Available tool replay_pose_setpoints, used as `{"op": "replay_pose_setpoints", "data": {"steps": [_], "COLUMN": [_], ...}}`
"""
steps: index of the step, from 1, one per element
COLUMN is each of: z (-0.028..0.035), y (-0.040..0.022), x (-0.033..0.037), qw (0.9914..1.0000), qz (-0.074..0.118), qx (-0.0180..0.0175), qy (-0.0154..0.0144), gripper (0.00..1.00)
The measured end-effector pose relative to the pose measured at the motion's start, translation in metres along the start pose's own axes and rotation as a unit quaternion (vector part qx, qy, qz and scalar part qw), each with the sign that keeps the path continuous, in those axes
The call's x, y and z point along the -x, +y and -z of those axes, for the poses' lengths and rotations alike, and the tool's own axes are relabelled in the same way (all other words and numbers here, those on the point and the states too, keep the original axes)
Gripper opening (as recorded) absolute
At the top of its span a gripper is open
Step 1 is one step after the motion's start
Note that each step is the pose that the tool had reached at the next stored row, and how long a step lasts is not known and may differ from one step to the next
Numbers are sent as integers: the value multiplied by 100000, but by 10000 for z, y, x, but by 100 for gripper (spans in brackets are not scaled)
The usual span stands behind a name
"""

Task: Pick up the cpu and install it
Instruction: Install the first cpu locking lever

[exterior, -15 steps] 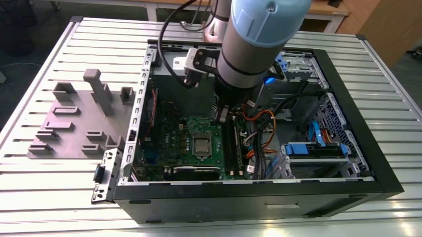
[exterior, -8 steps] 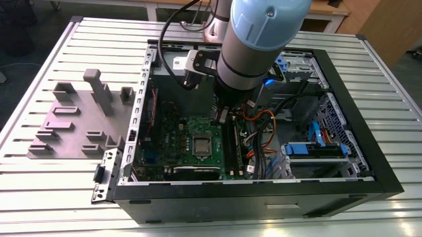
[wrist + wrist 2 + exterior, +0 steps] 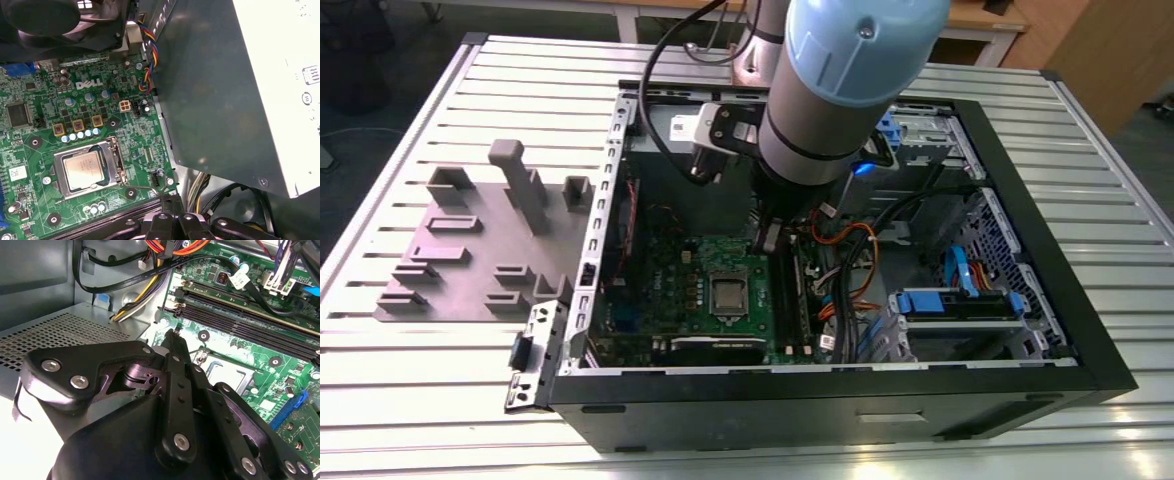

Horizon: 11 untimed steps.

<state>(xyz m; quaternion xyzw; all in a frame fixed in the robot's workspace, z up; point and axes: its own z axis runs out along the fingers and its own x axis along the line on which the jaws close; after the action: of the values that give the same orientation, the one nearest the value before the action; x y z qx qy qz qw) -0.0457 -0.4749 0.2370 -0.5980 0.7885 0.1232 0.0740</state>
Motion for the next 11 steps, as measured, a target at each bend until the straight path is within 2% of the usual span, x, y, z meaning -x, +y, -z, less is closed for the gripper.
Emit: {"op": "replay_pose_setpoints", "data": {"steps": [11], "z": [9], "y": [-7], "x": [-36], "qw": [100000], "qz": [-8], "qx": [6], "qy": [-28], "gripper": [11]}}
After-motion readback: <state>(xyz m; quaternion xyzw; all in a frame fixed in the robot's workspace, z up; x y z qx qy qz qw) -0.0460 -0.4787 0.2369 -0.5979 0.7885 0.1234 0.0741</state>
